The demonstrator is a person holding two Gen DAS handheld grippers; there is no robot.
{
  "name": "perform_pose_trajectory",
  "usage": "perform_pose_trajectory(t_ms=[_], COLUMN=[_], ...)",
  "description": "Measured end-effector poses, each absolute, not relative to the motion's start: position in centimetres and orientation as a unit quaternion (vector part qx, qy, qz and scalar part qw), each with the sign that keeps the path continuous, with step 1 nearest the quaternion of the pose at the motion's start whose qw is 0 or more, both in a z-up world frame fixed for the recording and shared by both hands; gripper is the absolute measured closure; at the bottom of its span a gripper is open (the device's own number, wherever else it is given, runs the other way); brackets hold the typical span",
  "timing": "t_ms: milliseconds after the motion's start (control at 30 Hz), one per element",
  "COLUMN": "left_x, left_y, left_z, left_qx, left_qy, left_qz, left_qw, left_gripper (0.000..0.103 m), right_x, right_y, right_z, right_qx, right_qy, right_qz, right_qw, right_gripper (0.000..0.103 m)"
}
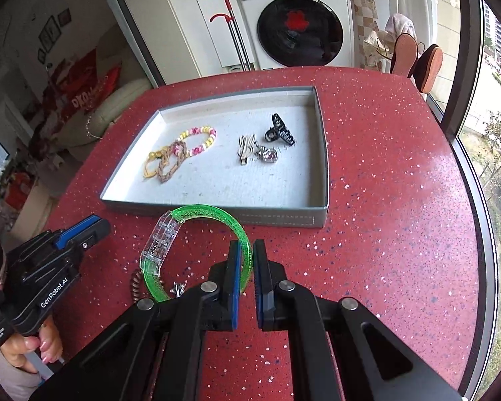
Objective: Organize jewelry
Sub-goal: 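Carry the purple pendant with the left tool while the right tool carries the green bangle to the tray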
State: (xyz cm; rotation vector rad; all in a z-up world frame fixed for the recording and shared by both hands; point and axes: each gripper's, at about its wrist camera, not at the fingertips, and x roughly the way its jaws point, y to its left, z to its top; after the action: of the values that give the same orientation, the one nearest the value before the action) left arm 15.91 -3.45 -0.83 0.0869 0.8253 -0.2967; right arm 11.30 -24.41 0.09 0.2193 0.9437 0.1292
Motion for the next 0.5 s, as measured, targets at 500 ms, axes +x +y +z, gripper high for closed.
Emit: perform_pose_trajectory(t_ms=[500], left_x=[18.7], left_y=[-4.1], left_z=[0.5], left_qx=[0.021], left_qy=[0.392], left_qz=[-0.14], left_qw=[0.909], left_gripper=[0.069], right_x=[14.7], right_y=[-25.5], right_z=[1.5], right_qx=[0.119], right_qy=[0.446], right_qz=[0.066], right_qw=[0.885], right_gripper=[0.095])
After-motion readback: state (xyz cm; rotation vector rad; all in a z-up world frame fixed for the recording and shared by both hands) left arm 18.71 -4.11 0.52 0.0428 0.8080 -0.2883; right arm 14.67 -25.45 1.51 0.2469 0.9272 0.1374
